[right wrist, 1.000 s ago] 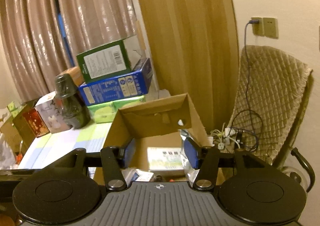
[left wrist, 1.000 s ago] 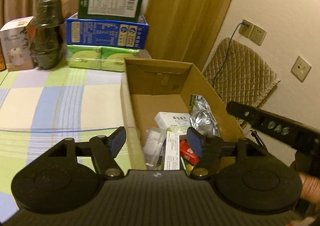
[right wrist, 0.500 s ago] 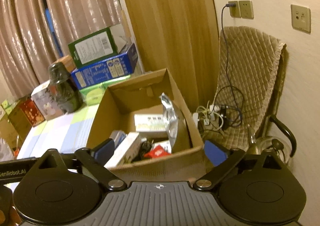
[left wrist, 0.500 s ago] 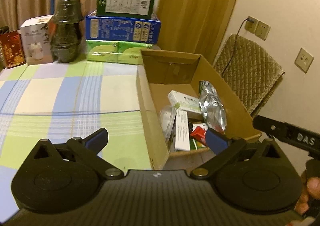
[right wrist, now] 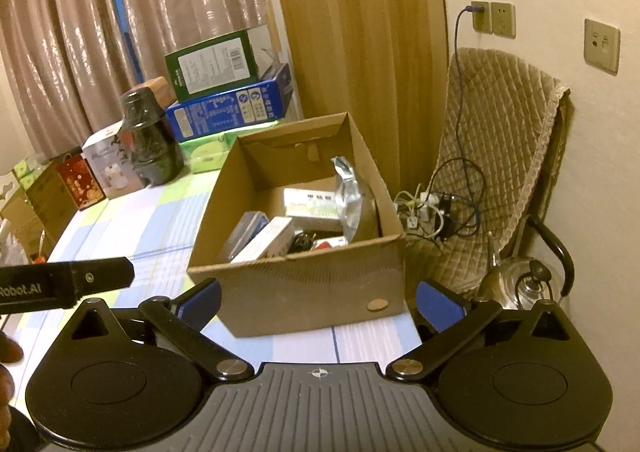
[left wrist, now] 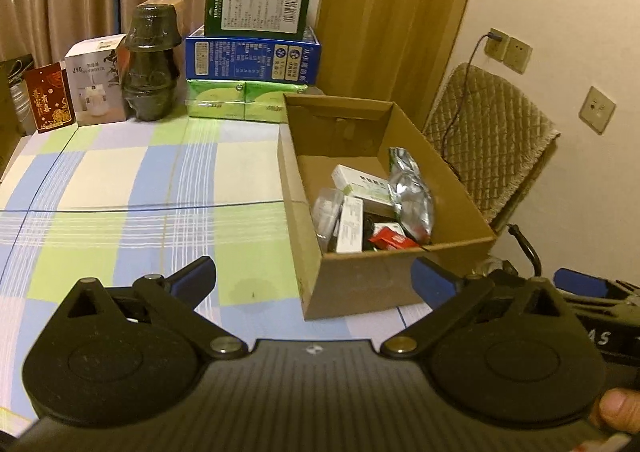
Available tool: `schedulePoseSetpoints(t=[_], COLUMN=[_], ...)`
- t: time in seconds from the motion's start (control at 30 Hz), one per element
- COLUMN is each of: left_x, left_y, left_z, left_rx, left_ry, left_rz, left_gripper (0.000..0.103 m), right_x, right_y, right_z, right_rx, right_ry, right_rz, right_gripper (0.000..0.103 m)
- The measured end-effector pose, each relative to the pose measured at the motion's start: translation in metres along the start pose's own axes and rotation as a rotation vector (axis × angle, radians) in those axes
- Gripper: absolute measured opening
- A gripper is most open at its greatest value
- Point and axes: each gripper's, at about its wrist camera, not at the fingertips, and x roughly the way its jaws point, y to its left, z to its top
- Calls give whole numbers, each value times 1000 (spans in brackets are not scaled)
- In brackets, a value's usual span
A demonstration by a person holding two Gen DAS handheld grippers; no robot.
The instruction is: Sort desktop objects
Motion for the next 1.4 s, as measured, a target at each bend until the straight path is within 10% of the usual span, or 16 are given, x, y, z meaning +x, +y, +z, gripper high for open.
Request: schedulePoseSetpoints(t=[1.4], left_x=[-33], left_y=[-13], left_z=[-25], left_rx=[42], left_ry=[29], left_rz=[27], left_gripper=[102], right_x=[-27], right_y=[13], right_z=[-21], right_rx=[-55], right_ry=[48], right_rz=[-48], right_gripper=[101])
